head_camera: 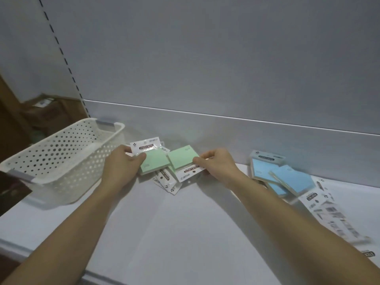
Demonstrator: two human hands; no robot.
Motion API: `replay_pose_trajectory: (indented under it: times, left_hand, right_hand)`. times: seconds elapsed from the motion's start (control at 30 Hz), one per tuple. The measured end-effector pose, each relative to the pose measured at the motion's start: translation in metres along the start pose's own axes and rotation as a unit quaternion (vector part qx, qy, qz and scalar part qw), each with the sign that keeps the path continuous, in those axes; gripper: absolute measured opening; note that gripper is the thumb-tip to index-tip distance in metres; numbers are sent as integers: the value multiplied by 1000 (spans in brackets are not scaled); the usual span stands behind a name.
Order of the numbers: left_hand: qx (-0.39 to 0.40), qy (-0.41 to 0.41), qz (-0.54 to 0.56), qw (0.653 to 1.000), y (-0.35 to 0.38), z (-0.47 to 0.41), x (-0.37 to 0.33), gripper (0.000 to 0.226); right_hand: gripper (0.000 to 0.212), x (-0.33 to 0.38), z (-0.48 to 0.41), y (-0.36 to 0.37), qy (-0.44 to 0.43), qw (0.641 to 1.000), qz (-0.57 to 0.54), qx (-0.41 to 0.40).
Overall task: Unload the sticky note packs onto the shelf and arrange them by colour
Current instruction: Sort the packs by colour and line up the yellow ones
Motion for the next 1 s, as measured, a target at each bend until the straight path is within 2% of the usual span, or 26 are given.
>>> replay_pose_trajectory:
  times: [0.03,0.1,0.17,0.23,0.37,0.5,0.6,0.87,1.0]
  left_hand:
    - [-8,-2,-87,996,-2,-2,1,50]
    - [-10,2,-132,991,-4,-1,-1,65]
    - [-16,24,-133,991,-5,1,-7,61]
    - [-14,75,-141,987,-4,7,-19,47]
    - [53,231,-172,956,16,28,-65,21]
    - [135,337,-216,906,53,54,-105,26]
    - [182,379,-214,882,89,71,-133,28]
    - [260,431,-261,824,183,108,-185,30]
    - [266,391,-311,824,210,112,-187,23]
  right_hand:
    - [22,3,-1,-2,-5,997,73,-16]
    - [28,8,1,-2,-5,985,173,-22]
    - [33,10,8,-6,-6,971,235,-30]
    - [32,11,19,-13,-30,963,267,-34]
    - [20,2,58,-36,-89,949,301,-6]
    - [14,-11,107,-71,-135,935,324,-46]
    - [18,-32,145,-117,-110,942,298,-110]
    - [19,-72,210,-187,-75,941,306,-122]
    - [12,-86,220,-197,-73,945,301,-109]
Point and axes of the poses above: each hand's wrist, its own z-axis away from the middle knuckle, its own y-axis out of the palm, x = y × z, the point moved 6 cm from there along -z, towards the middle knuckle, and after that the axes turned 15 degrees about x, right-handed, at the moved point
